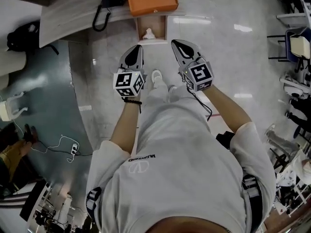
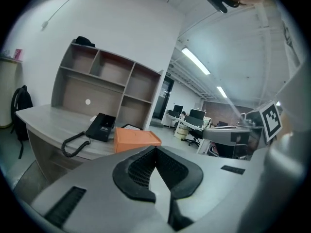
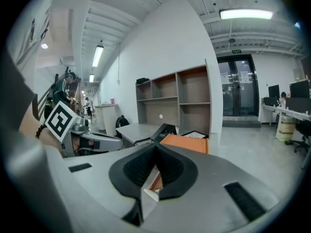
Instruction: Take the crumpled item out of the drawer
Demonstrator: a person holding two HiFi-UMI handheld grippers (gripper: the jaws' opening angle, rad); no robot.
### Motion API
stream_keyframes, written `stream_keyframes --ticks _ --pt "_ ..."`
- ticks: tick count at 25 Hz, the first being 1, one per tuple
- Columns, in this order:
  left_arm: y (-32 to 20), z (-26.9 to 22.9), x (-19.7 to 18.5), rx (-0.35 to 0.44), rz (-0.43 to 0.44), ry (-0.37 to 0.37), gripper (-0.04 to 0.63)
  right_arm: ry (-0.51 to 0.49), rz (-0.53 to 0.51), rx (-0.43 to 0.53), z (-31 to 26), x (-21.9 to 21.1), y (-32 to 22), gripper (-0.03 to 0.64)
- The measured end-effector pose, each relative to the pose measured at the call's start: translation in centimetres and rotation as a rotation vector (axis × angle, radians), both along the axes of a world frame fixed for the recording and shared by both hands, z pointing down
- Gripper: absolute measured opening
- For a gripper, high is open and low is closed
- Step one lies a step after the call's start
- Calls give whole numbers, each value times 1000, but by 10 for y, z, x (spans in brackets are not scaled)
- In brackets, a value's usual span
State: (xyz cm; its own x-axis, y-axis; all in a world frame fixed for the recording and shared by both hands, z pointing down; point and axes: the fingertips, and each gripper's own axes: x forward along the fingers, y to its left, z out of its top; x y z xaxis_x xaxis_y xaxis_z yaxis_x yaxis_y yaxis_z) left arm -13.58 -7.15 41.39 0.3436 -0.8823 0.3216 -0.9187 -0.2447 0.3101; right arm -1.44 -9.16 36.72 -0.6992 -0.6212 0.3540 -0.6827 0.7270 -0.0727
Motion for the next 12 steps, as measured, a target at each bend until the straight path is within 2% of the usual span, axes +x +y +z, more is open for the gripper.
stream_keyframes --ticks 7,12 --pt "-35 55 4 -70 -9 15 14 17 1 -56 53 -11 -36 1" --pt "-63 102 9 -108 -18 -10 21 23 12 -93 96 -11 -63 2"
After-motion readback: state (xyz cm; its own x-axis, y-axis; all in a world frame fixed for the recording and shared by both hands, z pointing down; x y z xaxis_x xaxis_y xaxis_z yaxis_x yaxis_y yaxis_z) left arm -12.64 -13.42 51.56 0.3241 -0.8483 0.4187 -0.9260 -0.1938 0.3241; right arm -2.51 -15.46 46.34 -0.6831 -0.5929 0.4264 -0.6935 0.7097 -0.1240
